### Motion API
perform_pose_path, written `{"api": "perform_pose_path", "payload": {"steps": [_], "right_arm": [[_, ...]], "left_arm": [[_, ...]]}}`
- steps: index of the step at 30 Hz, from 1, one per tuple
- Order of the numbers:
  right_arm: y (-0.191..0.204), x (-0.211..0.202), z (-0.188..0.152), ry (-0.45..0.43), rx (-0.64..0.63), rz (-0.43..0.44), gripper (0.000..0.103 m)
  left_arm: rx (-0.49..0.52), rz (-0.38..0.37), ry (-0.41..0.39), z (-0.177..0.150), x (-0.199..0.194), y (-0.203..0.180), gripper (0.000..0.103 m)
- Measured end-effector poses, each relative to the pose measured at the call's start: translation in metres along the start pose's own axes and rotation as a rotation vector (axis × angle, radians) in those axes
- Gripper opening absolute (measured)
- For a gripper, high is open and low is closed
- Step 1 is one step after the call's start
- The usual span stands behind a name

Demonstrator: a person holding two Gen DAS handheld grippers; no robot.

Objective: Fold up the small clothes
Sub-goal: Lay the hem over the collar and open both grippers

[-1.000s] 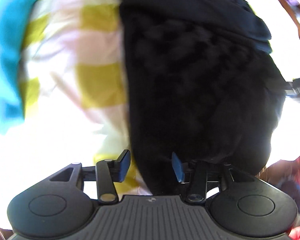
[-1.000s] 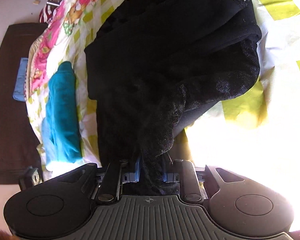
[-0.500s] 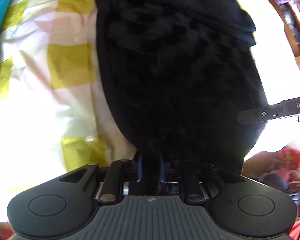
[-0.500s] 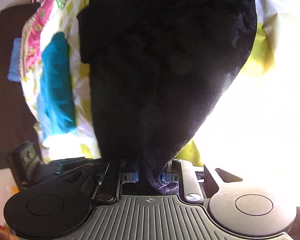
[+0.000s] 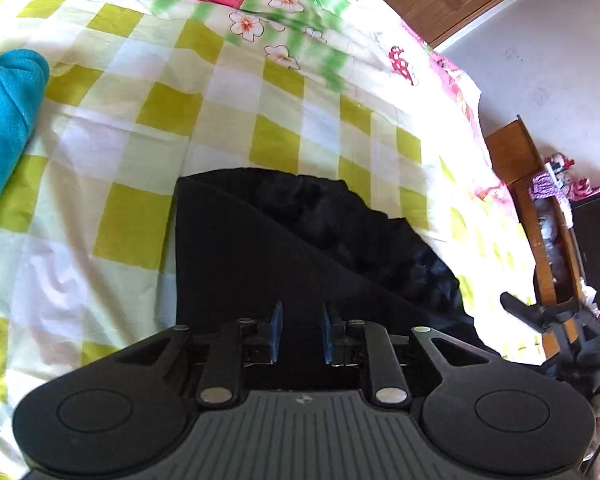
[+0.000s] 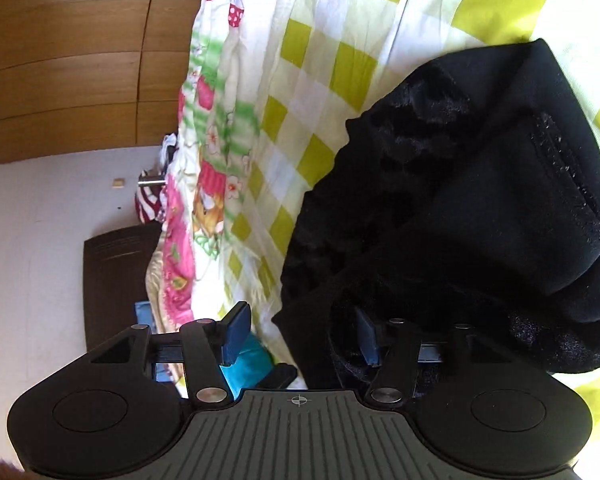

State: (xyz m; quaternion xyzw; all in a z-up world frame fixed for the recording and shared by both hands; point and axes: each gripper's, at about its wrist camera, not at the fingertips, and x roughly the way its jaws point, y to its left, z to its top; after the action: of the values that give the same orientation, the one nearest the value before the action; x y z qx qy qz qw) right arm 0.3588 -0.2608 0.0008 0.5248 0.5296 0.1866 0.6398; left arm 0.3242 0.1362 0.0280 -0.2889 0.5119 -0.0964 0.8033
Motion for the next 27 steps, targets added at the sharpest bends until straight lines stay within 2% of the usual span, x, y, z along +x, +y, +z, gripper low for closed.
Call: {"api": "perform_pose_path", "payload": {"steps": [2, 3, 7, 9, 12, 14, 16, 17, 18, 19, 20, 21, 23, 24, 27], "right_arm": [[-0.002, -0.007, -0.005, 0.007, -0.053, -0.034, 0.057], [-0.002, -0.011, -0.009, 0.011, -0.085, -0.078, 0.057], [0.001, -0.008, -0.025, 0.077, -0.173, -0.163, 0.057], [0.002, -0.006, -0.028, 0.122, -0.232, -0.184, 0.057], [0.004, 0.0, -0.036, 0.186, -0.353, -0.268, 0.057], [0.007, 0.004, -0.041, 0.218, -0.431, -0.312, 0.057], [0.008, 0.007, -0.045, 0.238, -0.49, -0.339, 0.057], [0.008, 0.009, -0.046, 0.255, -0.505, -0.346, 0.054], [0.008, 0.01, -0.046, 0.272, -0.51, -0.354, 0.042], [0.008, 0.011, -0.047, 0.289, -0.511, -0.362, 0.037], [0.009, 0.01, -0.048, 0.301, -0.509, -0.364, 0.028], [0.009, 0.007, -0.047, 0.313, -0.487, -0.354, 0.024], [0.008, 0.0, -0.044, 0.327, -0.404, -0.312, 0.021], [0.01, -0.003, -0.042, 0.332, -0.353, -0.271, 0.021], [0.021, -0.013, -0.039, 0.325, -0.244, -0.137, 0.02]], "left_arm": [[0.068, 0.052, 0.019, -0.021, -0.011, -0.001, 0.039], [0.108, 0.087, 0.041, -0.032, -0.011, -0.003, 0.04], [0.203, 0.158, 0.212, -0.089, -0.022, -0.011, 0.042], [0.203, 0.141, 0.304, -0.119, -0.023, -0.015, 0.044], [0.104, 0.07, 0.387, -0.151, -0.012, -0.014, 0.045], [0.08, 0.037, 0.378, -0.162, 0.0, -0.019, 0.047], [0.057, 0.043, 0.347, -0.168, 0.016, -0.019, 0.058], [0.034, 0.045, 0.335, -0.169, 0.023, -0.017, 0.059], [0.0, 0.054, 0.321, -0.173, 0.027, -0.014, 0.059], [-0.031, 0.056, 0.314, -0.174, 0.026, -0.012, 0.058], [-0.046, 0.051, 0.308, -0.174, 0.022, -0.012, 0.056], [-0.044, 0.047, 0.305, -0.174, 0.016, -0.014, 0.053], [-0.056, 0.026, 0.315, -0.171, 0.004, -0.016, 0.031], [-0.078, -0.007, 0.311, -0.167, -0.003, -0.016, 0.025], [-0.099, -0.098, 0.211, -0.137, -0.026, -0.026, 0.024]]}}
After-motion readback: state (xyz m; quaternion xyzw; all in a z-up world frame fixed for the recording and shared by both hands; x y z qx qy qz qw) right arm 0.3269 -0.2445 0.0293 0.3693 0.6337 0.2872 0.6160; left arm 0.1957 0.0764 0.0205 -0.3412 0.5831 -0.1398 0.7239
